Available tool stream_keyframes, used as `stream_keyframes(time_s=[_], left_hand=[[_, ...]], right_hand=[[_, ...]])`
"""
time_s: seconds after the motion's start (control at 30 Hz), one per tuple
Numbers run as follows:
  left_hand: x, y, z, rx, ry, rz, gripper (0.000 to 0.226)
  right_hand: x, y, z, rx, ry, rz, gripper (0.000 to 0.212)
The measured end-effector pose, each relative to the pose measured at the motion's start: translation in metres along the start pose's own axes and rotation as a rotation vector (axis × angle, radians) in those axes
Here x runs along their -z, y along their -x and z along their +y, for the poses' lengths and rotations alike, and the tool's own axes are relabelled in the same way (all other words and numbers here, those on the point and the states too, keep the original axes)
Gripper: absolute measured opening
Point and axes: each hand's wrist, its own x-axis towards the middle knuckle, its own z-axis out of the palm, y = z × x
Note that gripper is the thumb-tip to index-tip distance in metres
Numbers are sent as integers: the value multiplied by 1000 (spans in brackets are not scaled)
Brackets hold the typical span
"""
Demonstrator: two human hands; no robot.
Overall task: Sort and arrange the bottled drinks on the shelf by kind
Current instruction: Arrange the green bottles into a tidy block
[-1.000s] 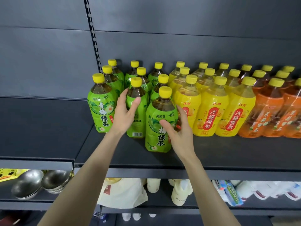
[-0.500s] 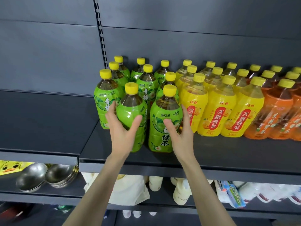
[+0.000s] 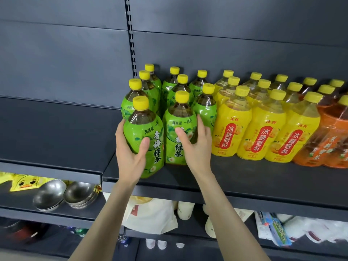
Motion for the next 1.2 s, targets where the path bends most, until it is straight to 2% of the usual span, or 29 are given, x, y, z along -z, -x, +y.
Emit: stream_keyframes(time_s=[0.23,0.4,0.53,0.67,0.77,0.93,1.2], left_hand=[[9,-9,-11,-51,13,-2,81],[12,-6,-8,-17,139,-33,92],[8,-2,-5,-3,181,-107,97],[-12,13,6,-20,157,-224,70],[-37,26,15,-7,111,-313,66],[-68,28,26,0,-48,-387,81],[-72,23,31,-50,-80,-346,52]], right_hand=[[-27,-12,-11,0,118,115,74],[-36,-20,-18,-48,105,100,73],[-22,-5,-12,-61,-132,85,61],[5,20,3,-36,-395,-46,38],[29,26,11,-51,-392,-133,32],[57,20,19,-77,-336,-69,58],[66,7,22,-68,-306,-5,59]])
